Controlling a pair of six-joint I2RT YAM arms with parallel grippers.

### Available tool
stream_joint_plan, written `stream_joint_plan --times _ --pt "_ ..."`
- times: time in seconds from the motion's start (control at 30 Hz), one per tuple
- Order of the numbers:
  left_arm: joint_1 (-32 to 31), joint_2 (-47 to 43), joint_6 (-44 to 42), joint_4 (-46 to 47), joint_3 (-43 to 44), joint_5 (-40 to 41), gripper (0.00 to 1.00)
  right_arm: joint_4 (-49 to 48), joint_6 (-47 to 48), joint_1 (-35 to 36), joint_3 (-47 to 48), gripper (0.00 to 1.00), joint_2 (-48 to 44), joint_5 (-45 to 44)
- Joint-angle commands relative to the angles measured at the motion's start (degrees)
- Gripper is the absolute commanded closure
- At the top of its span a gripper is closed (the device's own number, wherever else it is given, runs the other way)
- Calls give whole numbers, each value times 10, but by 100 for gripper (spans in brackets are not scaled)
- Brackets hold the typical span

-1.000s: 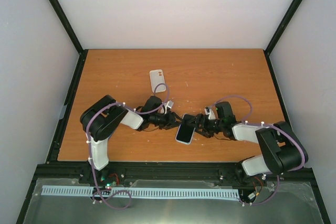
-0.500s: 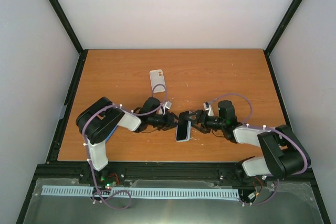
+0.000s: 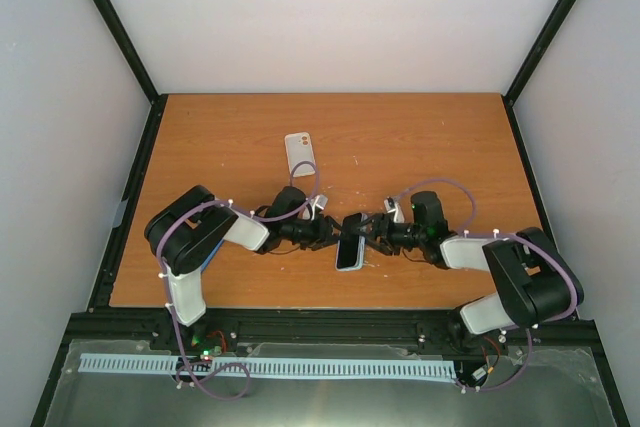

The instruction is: Put the phone into the phone case

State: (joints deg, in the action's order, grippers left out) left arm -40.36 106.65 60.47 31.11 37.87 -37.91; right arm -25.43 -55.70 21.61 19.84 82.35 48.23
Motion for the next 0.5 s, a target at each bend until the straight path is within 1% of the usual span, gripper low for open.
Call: stream_joint_plan --times 0.0,0.27,0.4,0.47 --pt "-15 -6 -8 -7 -8 -11 55 56 52 8 31 47 17 -12" --pt "-14 -3 -10 -14 -7 -6 55 105 89 10 44 78 18 -44" --pt "-15 -5 -10 -20 -8 -2 55 135 105 10 49 88 17 -63" --pt "-14 -8 -9 -23 -9 -2 55 144 111 10 51 91 16 -70"
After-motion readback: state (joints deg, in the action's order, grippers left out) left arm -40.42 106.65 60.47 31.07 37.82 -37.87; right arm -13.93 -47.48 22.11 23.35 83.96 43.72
